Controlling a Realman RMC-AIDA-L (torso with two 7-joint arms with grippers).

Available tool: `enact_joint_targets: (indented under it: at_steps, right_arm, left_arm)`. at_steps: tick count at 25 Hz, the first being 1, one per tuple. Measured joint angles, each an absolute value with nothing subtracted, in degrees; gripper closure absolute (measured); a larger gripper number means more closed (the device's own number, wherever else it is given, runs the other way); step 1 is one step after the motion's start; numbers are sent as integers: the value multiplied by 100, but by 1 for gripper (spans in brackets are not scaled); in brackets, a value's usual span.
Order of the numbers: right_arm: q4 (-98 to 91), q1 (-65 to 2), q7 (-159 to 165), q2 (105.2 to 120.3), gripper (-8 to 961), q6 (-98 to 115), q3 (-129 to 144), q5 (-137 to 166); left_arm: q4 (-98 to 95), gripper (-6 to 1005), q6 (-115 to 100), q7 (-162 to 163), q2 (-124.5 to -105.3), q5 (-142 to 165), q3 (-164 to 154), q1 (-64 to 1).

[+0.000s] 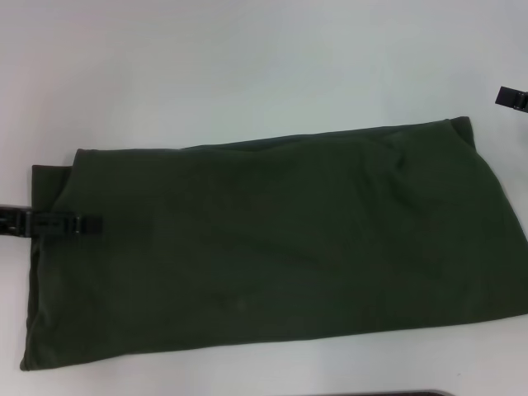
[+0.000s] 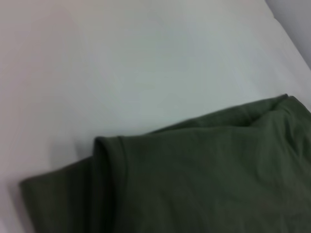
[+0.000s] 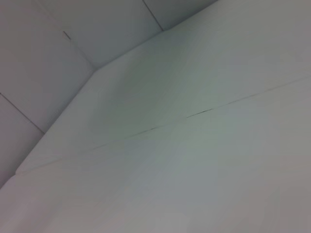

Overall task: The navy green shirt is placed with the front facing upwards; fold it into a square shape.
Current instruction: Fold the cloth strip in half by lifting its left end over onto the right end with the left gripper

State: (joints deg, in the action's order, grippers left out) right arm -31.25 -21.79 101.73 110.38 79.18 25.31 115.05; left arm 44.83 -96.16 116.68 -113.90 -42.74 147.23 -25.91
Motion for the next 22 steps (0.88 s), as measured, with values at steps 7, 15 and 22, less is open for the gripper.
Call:
enact_joint_targets:
  at_steps: [7,15,22]
  right_arm:
    - [-3120,-2179,10170,11040,38,7918,2554,11512]
    - [-3119,-2180,10167,11047,37,7939,2558,11514]
    - [-3121,-2184,10172,11047,37,7931,2558,11514]
  left_arm:
    - [4199,162,-9349,11621,-11416,-4250,14568,-2617]
    - [4115,162,-9181,11621,-11424,-4145,14564,-2632]
    - [4158,162,-9353,11582,-11423,-4208,14624,-2683]
